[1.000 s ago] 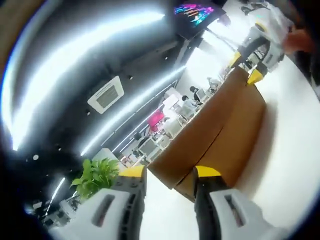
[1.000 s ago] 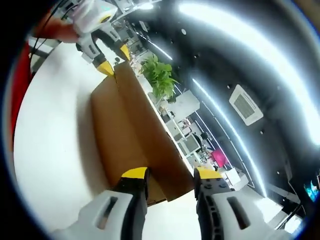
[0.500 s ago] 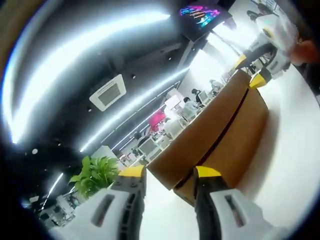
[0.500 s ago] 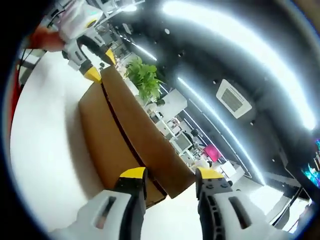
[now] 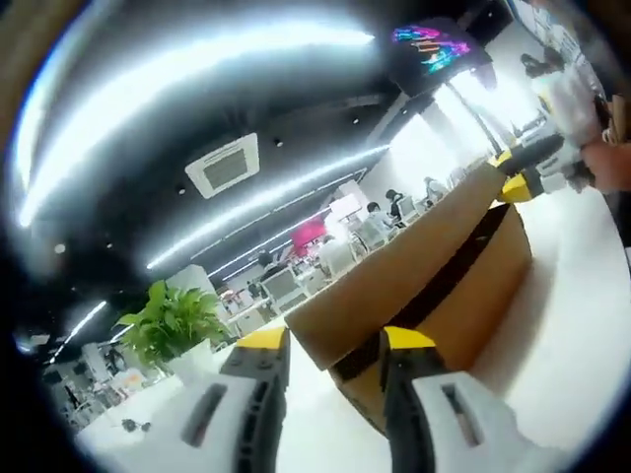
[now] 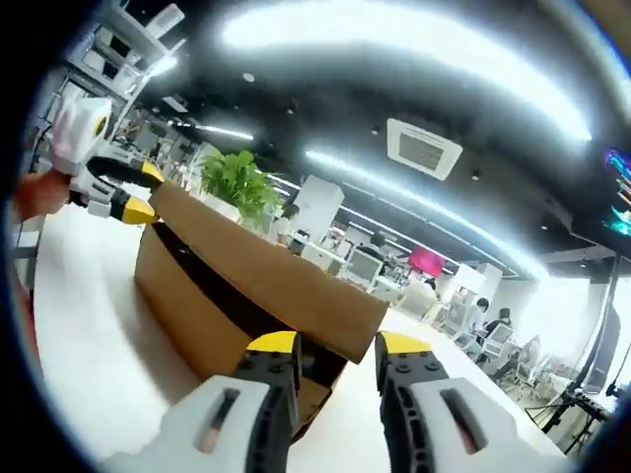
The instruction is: Operate the shoe box by opening the lid, removing the specified soft item, and placing it in the target area until the item is outside and the box remains undamaged.
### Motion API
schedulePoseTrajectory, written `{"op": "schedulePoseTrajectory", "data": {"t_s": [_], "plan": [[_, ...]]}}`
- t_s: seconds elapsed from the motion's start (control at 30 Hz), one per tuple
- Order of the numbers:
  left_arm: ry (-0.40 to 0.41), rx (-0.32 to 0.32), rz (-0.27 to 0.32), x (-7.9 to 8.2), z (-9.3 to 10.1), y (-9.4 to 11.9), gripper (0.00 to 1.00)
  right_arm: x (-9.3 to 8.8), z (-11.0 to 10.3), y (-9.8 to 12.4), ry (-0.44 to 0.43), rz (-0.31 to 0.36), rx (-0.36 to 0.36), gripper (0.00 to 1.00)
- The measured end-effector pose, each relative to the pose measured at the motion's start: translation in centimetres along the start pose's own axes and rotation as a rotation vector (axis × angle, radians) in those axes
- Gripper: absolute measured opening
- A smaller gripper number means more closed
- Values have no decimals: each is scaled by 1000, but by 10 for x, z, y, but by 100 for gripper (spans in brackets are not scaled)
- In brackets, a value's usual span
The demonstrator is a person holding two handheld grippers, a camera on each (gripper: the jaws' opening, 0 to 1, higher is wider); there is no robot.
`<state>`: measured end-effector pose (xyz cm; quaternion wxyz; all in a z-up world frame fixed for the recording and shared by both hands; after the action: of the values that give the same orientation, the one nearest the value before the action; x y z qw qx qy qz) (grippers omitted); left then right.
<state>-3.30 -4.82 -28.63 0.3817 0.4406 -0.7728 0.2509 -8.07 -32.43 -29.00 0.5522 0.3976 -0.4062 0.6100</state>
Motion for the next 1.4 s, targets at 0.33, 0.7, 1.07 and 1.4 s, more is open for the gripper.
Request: {"op": "schedulePoseTrajectory", "data": {"t_s": [0.33, 0.7, 1.07, 1.4], "plan": [[15, 16, 35, 5, 2, -2, 41, 4, -1, -4, -32, 89, -57, 31], [83, 13, 72, 12, -2, -6, 46, 7, 4, -7, -2, 149, -192, 23], [61, -11, 70, 6, 4, -2, 46, 5, 21, -6, -110, 163, -219, 1], [80, -57, 74, 7, 6, 2, 50, 11, 25, -8, -347, 190, -188, 0]]}}
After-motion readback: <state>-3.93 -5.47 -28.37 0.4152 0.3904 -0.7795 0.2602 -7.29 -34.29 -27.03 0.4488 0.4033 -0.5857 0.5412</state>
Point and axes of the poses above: the point that each gripper's makers call its tool centre point, and the gripper's own axes: y roughly backward along the fingers, z roughly to its right, x roughly out of its top, the point moved 3 cm from there along y, roughly backward along the fingers, and after that the axes turned 7 degrees about -y, right-handed, at the moved point
